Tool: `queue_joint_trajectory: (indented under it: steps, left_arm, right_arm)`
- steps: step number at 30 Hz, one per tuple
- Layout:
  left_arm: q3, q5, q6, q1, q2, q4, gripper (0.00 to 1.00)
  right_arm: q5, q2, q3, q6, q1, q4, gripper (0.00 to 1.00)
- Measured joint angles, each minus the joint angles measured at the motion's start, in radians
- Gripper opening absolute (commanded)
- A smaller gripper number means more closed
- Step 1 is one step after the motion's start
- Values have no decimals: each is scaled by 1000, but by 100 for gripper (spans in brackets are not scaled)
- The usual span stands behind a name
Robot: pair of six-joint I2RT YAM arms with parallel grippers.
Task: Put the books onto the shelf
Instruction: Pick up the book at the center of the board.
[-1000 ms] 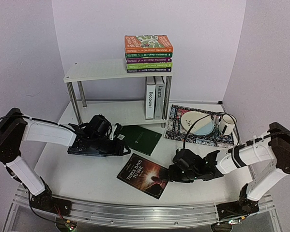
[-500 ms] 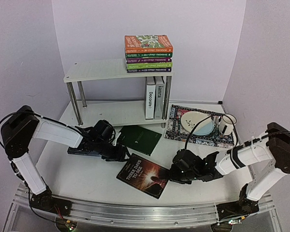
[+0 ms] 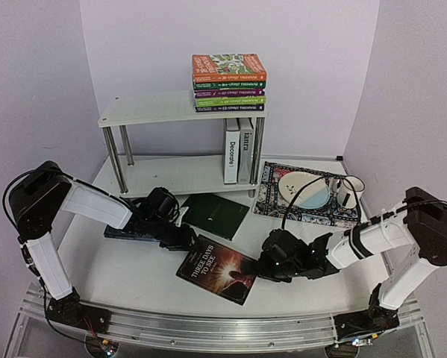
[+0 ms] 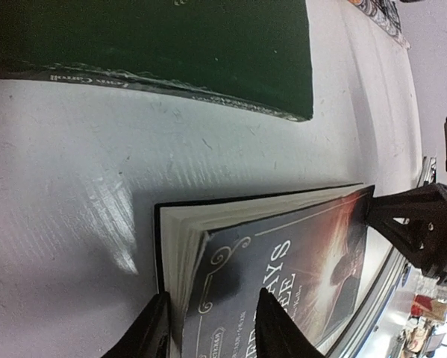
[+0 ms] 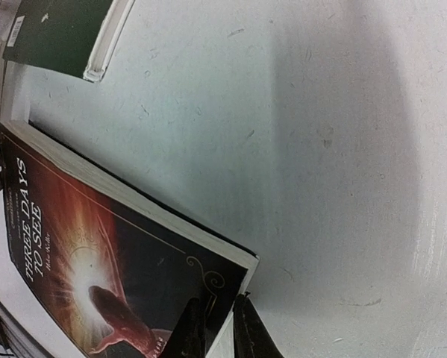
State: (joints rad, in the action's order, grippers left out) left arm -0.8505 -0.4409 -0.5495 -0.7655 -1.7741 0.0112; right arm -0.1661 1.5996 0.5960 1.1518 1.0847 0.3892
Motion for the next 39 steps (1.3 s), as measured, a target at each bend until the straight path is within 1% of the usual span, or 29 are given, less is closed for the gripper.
queue_joint_trajectory:
  steps: [6, 7, 9, 11, 13, 15, 18, 21, 24, 27, 29, 33, 39]
  left_arm:
    - [0, -2, -23, 19, 0, 25, 2]
    - [0, -4, -25, 21, 0, 27, 1]
    - [0, -5, -31, 21, 0, 34, 0]
    - [0, -5, -34, 21, 0, 39, 0]
    - [0, -5, -36, 19, 3, 41, 0]
    - [-1, -2, -36, 14, 11, 33, 0]
    - [-20, 6, -35, 6, 30, -21, 0]
    - [-62, 25, -28, 1, 53, -92, 0]
    - [-106, 38, -28, 2, 67, -152, 0]
    - [-148, 44, -32, 10, 69, -205, 0]
    - [-163, 43, -35, 14, 69, -226, 0]
    - [-174, 43, -52, 20, 69, -258, 0]
    - [-174, 43, -62, 21, 69, -273, 0]
  right_arm:
    - [-4, 4, 9, -6, 0, -13, 14]
    - [-4, 5, 11, -7, -1, -17, 16]
    - [-5, 5, 15, -18, -1, -26, 22]
    - [-4, 5, 19, -35, -2, -32, 33]
    - [-4, 5, 20, -56, -2, -31, 40]
    - [-5, -4, 20, -88, -1, -32, 45]
    - [-16, -42, 21, -147, -1, -69, 52]
    - [-31, -95, 41, -246, 1, -146, 59]
    - [-75, -113, 115, -356, 20, -236, 66]
    - [-159, -113, 204, -467, 96, -314, 73]
    - [-210, -95, 263, -539, 171, -345, 79]
    - [-286, 13, 382, -673, 304, -371, 87]
    - [-410, 196, 508, -833, 431, -423, 88]
